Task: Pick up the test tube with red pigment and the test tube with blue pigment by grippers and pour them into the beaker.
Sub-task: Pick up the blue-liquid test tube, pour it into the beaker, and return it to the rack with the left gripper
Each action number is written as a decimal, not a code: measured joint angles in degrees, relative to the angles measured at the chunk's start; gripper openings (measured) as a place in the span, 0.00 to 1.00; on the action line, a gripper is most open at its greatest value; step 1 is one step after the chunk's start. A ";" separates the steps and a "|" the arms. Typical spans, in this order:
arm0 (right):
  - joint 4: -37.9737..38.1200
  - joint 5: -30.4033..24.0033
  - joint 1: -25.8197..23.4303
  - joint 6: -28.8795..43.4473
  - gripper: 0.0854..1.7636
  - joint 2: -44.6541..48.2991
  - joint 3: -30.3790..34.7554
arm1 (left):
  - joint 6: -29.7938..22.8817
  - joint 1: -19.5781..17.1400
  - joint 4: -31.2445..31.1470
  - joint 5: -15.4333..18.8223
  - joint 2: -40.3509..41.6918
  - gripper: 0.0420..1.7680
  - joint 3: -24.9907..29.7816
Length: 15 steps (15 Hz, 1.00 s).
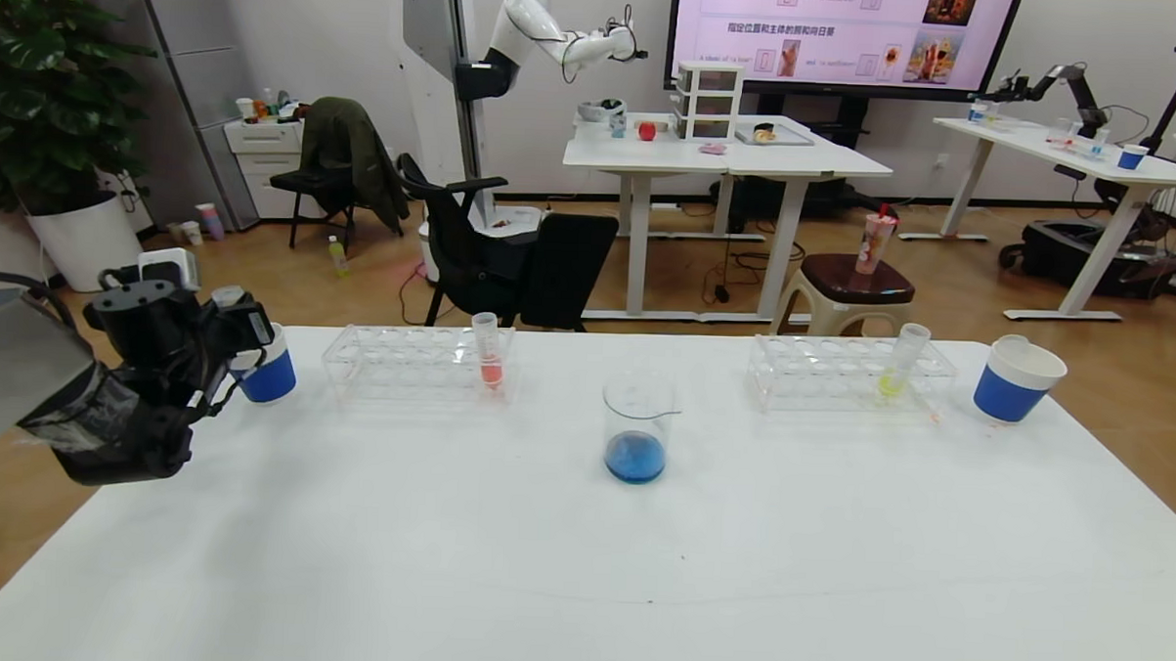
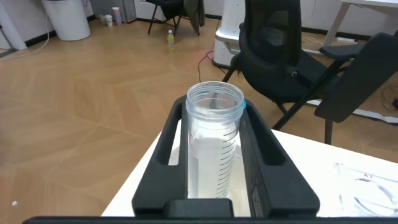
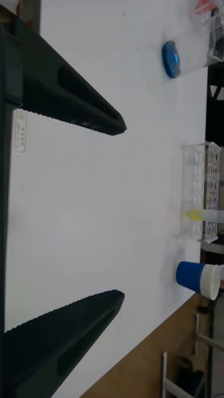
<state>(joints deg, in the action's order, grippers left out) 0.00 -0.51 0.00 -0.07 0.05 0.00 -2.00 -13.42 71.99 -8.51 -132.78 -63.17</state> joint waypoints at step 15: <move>0.00 0.00 0.00 0.00 0.98 0.00 0.00 | 0.90 10.68 -12.46 0.09 12.43 0.99 -3.96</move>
<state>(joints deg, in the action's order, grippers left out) 0.00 -0.51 0.00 -0.07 0.05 0.00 -1.10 -2.74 59.53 -8.42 -120.35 -67.13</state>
